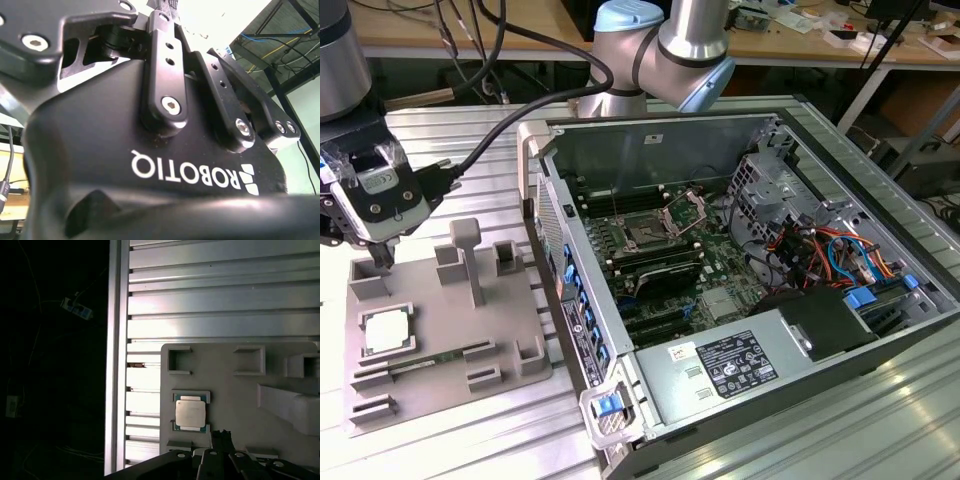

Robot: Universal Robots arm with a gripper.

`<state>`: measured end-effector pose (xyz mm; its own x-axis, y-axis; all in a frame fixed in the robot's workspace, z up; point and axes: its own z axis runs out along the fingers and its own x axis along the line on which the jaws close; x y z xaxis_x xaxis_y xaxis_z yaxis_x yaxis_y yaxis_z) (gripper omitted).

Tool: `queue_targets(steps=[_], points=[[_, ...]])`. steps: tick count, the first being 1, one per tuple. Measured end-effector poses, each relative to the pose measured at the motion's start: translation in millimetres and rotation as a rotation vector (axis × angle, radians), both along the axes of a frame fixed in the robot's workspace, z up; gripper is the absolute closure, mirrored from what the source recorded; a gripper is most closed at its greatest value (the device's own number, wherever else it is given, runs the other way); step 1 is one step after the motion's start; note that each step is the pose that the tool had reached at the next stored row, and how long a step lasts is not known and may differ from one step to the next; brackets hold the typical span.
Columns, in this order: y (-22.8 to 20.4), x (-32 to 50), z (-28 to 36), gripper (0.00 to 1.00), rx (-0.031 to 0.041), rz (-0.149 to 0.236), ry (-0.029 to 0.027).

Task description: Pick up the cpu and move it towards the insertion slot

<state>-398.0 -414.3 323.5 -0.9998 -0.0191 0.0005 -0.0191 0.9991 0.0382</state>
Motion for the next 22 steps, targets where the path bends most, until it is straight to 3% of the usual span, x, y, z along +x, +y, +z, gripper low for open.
queue_targets(steps=[22], points=[[0.0, 0.0, -4.1, 0.89, 0.0, 0.0, 0.0]])
